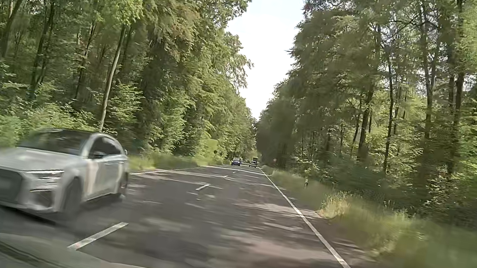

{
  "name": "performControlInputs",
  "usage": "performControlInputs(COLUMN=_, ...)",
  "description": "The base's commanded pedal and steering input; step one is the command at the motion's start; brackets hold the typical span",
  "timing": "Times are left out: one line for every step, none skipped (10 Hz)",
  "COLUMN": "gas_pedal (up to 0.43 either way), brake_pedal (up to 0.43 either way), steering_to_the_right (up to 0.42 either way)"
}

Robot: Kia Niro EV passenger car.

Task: Follow the waypoints while adhering to traffic rules and regulations

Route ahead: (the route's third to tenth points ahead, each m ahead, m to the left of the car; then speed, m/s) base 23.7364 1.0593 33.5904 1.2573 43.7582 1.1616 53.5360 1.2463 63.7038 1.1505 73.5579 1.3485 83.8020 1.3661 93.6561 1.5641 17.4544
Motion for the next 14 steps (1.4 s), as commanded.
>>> performControlInputs(gas_pedal=0.067, brake_pedal=0.03, steering_to_the_right=-0.001)
performControlInputs(gas_pedal=0.067, brake_pedal=0.037, steering_to_the_right=0.0)
performControlInputs(gas_pedal=0.067, brake_pedal=0.037, steering_to_the_right=0.0)
performControlInputs(gas_pedal=0.067, brake_pedal=0.037, steering_to_the_right=0.0)
performControlInputs(gas_pedal=0.067, brake_pedal=0.037, steering_to_the_right=0.0)
performControlInputs(gas_pedal=0.067, brake_pedal=0.037, steering_to_the_right=0.0)
performControlInputs(gas_pedal=0.059, brake_pedal=0.037, steering_to_the_right=0.0)
performControlInputs(gas_pedal=0.059, brake_pedal=0.037, steering_to_the_right=0.0)
performControlInputs(gas_pedal=0.059, brake_pedal=0.03, steering_to_the_right=0.0)
performControlInputs(gas_pedal=0.047, brake_pedal=0.037, steering_to_the_right=0.0)
performControlInputs(gas_pedal=0.047, brake_pedal=0.037, steering_to_the_right=0.0)
performControlInputs(gas_pedal=0.039, brake_pedal=0.03, steering_to_the_right=0.0)
performControlInputs(gas_pedal=0.039, brake_pedal=0.037, steering_to_the_right=0.0)
performControlInputs(gas_pedal=0.028, brake_pedal=0.037, steering_to_the_right=0.0)
